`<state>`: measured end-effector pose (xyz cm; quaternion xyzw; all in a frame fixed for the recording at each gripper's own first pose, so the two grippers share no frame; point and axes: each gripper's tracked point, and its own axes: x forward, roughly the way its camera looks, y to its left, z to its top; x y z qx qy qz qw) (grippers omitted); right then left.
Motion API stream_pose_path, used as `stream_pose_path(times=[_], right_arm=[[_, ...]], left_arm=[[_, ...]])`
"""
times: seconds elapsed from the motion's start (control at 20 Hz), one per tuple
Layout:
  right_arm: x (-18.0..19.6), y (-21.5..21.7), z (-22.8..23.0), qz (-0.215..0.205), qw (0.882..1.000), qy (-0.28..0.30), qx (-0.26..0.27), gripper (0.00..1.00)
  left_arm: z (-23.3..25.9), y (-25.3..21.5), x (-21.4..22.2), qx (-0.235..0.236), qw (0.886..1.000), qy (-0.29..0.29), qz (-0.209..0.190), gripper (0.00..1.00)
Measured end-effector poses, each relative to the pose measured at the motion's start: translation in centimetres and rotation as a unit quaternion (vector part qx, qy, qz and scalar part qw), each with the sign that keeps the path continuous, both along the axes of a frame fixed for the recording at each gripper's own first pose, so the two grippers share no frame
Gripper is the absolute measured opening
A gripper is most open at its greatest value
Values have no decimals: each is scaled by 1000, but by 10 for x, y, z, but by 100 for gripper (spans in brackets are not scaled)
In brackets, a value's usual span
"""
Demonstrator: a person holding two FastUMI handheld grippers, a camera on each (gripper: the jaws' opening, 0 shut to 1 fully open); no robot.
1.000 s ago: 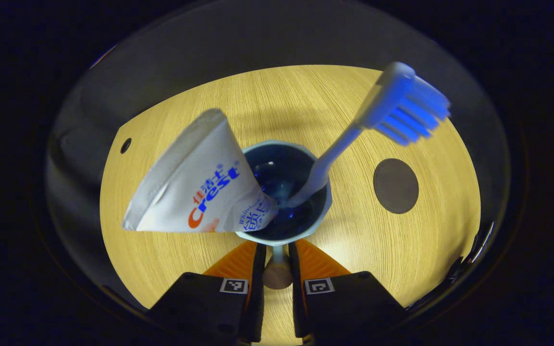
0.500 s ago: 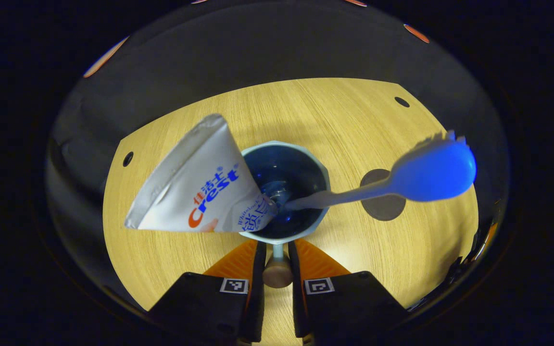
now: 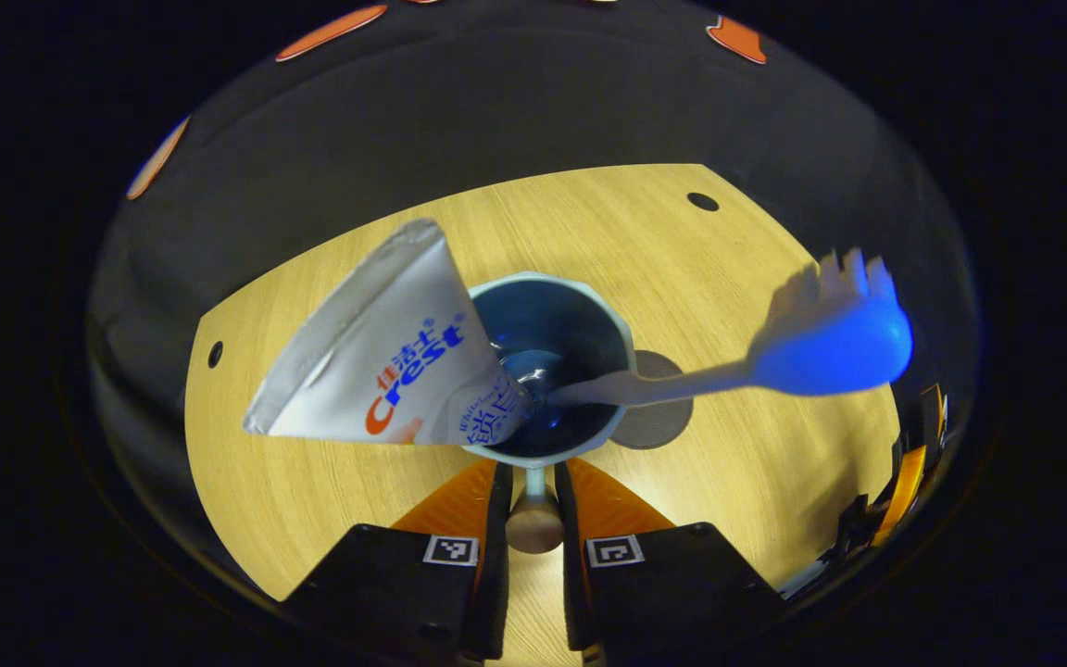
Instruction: Put the toothbrush and toothpaste on the desktop into the cup, then pick up the cup and place it on the coaster on the desktop.
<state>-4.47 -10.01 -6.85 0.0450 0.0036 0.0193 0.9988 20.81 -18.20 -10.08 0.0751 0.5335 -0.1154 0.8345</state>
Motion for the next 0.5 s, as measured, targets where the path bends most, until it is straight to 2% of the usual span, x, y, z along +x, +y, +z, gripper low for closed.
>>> stream_pose_path(times=[0.15, 0.2, 0.5], right_arm=[[-1, 2, -4, 8, 1000, 1, -4, 97], [-1, 2, -6, 7, 1000, 6, -6, 100], [-4, 3, -10, 18, 1000, 6, -9, 97]], left_arm=[[-10, 11, 4, -9, 1000, -2, -12, 29], [-6, -3, 0, -12, 1000, -1, -16, 30], [-12, -70, -12, -4, 999, 12, -32, 29]])
